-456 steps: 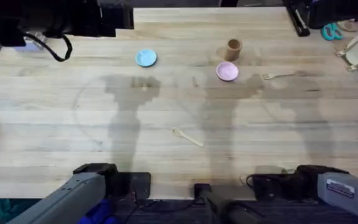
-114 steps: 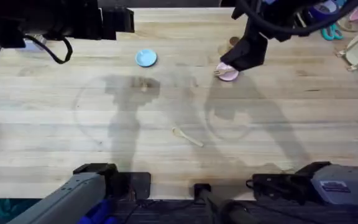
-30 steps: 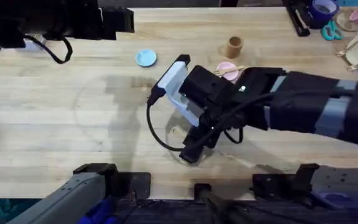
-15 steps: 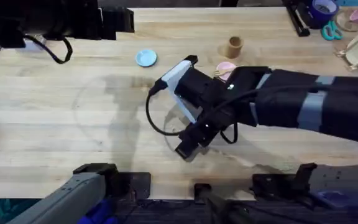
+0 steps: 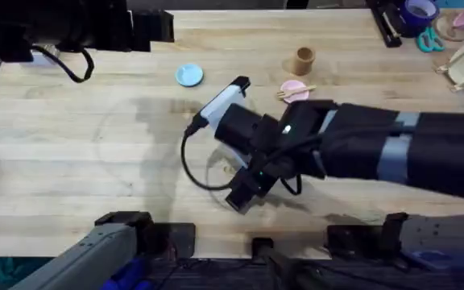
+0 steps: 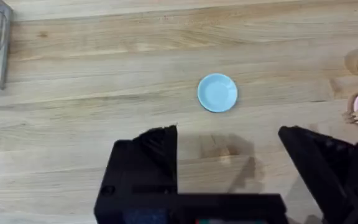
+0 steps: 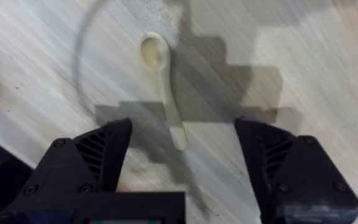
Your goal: Pick up a utensil and set it on the pink plate, then put the other utensil in the container.
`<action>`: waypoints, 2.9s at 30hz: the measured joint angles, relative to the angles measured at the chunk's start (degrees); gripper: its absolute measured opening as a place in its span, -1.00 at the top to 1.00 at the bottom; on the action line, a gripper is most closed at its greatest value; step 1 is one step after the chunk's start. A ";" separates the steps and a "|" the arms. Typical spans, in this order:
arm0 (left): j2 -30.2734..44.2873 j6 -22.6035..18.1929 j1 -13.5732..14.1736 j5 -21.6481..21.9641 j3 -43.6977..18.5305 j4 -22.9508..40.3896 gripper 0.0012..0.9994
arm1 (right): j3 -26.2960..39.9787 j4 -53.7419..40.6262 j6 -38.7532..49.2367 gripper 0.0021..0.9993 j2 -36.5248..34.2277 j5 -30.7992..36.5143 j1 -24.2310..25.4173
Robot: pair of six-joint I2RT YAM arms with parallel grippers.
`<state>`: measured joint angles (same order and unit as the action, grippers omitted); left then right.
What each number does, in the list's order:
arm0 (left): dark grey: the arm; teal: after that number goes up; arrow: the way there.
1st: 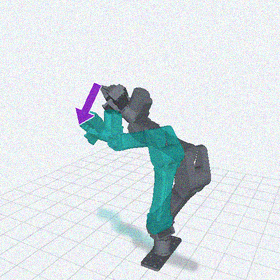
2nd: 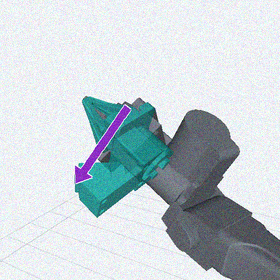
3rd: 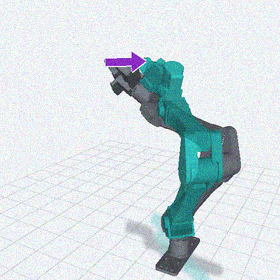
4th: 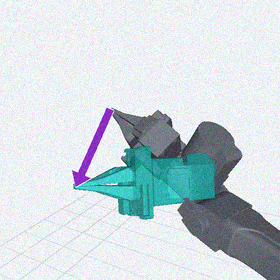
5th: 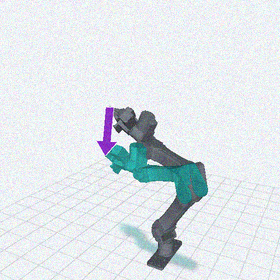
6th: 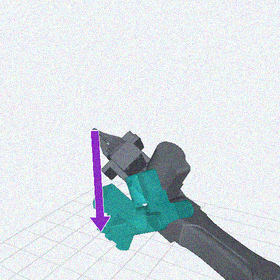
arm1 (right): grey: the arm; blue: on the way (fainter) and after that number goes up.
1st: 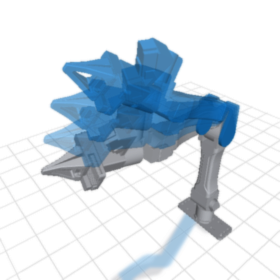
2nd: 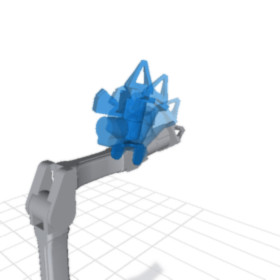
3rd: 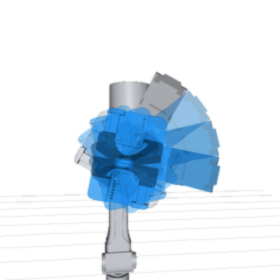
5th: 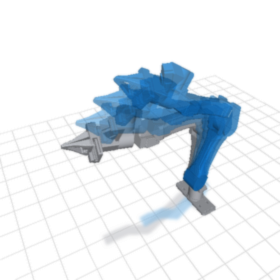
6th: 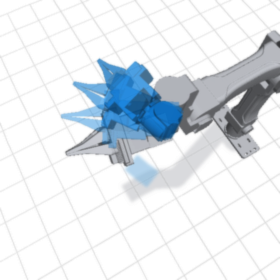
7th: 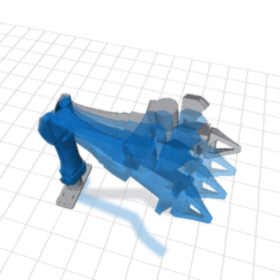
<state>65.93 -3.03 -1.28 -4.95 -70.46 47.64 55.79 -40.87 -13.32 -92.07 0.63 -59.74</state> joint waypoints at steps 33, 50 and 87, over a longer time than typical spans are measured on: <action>0.00 -0.02 0.00 0.00 0.00 0.00 -0.99 | 3.37 -0.06 -0.42 -0.99 -2.49 3.05 -3.91; 0.00 0.00 0.00 0.00 0.00 0.00 -0.99 | 4.59 -1.01 -4.36 -0.86 -4.27 5.48 -6.78; 0.00 -0.01 0.00 0.00 0.00 0.61 -0.99 | 4.89 -0.58 -4.01 0.94 -4.42 3.84 -6.89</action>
<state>65.93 -3.03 -1.28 -4.95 -70.46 48.25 60.68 -41.45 -17.33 -96.49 4.47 -66.63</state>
